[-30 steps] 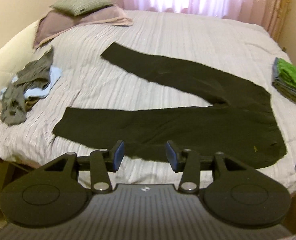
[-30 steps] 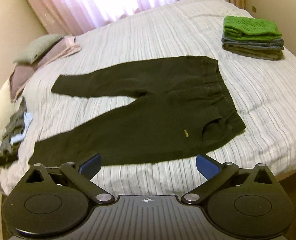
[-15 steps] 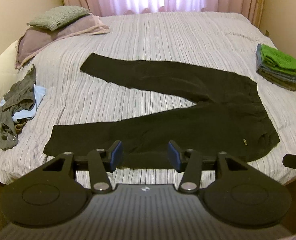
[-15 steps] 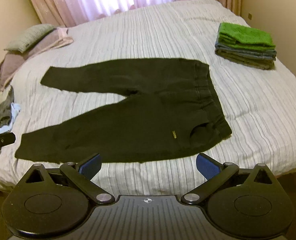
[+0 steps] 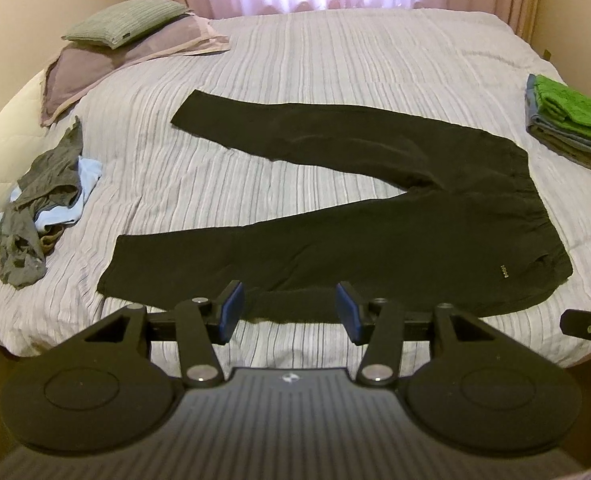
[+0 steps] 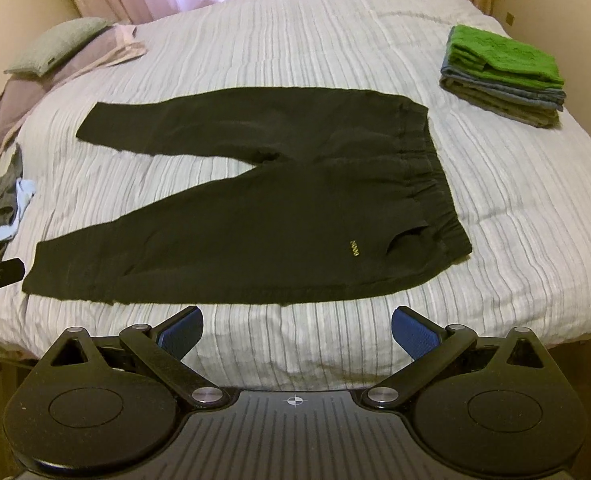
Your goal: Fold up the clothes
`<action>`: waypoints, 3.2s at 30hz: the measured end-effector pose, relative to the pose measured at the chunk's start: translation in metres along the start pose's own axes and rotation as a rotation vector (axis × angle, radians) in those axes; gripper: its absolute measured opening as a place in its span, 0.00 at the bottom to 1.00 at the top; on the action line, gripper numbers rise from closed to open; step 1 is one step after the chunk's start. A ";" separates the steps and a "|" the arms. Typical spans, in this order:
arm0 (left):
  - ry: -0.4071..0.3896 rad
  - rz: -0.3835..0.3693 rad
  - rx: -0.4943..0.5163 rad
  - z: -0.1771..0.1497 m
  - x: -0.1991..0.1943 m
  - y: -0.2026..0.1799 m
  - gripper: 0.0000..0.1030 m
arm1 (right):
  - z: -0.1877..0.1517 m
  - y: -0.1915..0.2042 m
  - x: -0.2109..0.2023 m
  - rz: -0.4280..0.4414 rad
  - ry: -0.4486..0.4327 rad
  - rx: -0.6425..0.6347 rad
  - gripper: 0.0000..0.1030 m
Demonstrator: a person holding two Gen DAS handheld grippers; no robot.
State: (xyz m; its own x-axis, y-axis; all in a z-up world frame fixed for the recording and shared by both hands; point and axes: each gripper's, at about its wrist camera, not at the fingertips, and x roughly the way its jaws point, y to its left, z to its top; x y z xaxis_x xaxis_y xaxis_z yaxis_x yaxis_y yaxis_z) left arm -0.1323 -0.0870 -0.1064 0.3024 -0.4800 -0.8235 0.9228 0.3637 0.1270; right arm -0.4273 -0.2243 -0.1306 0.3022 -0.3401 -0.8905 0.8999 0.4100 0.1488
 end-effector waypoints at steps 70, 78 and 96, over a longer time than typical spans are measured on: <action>0.016 0.048 -0.069 -0.070 -0.043 0.008 0.49 | -0.049 -0.010 -0.033 0.027 -0.017 -0.038 1.00; 0.045 0.074 -0.060 -0.061 -0.029 0.005 0.49 | -0.036 -0.021 -0.022 0.031 -0.001 -0.024 1.00; 0.077 -0.004 0.041 0.040 0.078 0.016 0.46 | 0.045 -0.046 0.063 -0.029 0.099 0.096 1.00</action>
State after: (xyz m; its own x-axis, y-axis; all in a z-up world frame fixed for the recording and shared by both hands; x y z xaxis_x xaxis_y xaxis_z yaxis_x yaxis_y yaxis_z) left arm -0.0839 -0.1510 -0.1466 0.2813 -0.4176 -0.8640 0.9333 0.3283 0.1452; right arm -0.4358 -0.3023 -0.1741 0.2471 -0.2634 -0.9325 0.9351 0.3170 0.1582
